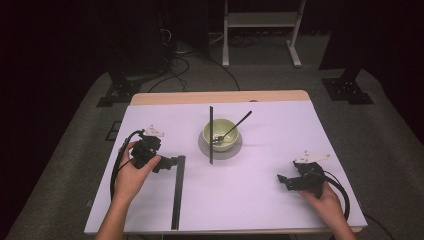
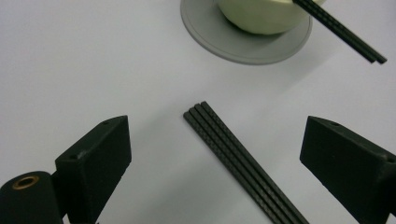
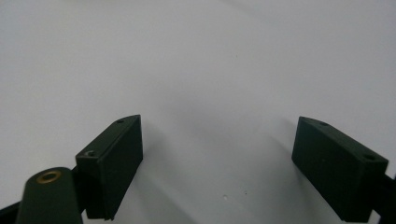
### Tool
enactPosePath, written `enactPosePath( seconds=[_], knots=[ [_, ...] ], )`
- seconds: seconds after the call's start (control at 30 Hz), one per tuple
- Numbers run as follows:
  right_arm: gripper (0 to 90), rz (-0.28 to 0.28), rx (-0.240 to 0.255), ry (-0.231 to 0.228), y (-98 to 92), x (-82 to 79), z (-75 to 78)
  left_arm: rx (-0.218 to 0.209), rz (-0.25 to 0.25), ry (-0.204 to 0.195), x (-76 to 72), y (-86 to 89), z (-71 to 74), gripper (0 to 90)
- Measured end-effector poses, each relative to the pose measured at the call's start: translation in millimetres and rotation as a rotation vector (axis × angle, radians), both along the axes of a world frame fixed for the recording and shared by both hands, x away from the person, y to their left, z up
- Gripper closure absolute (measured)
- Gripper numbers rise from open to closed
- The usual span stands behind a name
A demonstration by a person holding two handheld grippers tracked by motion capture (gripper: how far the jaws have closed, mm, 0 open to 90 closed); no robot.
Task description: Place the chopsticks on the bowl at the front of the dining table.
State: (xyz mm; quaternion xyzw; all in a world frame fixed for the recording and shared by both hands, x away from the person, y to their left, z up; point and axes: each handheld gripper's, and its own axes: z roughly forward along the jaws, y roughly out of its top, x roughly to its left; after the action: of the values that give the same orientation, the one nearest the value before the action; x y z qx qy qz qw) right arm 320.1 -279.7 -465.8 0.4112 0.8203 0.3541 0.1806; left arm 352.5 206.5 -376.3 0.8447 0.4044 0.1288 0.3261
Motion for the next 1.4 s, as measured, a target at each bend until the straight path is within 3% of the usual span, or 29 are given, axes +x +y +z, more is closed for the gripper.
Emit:
enactPosePath(
  seconds=[0.7,0.83,1.13,1.27,1.4],
  knots=[
    [15.1,-0.002,0.001,0.0,0.1,-0.1,0.0,0.011,0.014,-0.041,-46.2,24.8,-37.0,7.9],
    [15.1,-0.002,0.001,0.0,0.1,-0.1,0.0,0.014,0.004,-0.03,-52.4,26.8,-44.4,7.9],
    [15.1,-0.001,-0.001,-0.001,0.0,0.0,0.0,0.033,-0.009,-0.014,-57.7,33.4,-67.5,7.9],
    [15.1,-0.002,-0.001,0.0,0.0,-0.1,0.0,0.045,-0.001,-0.031,-57.2,37.3,-75.1,7.9],
    [15.1,-0.003,0.001,0.001,0.2,-0.1,0.0,0.024,0.001,-0.055,-57.4,41.2,-78.0,7.9]
  ],
)
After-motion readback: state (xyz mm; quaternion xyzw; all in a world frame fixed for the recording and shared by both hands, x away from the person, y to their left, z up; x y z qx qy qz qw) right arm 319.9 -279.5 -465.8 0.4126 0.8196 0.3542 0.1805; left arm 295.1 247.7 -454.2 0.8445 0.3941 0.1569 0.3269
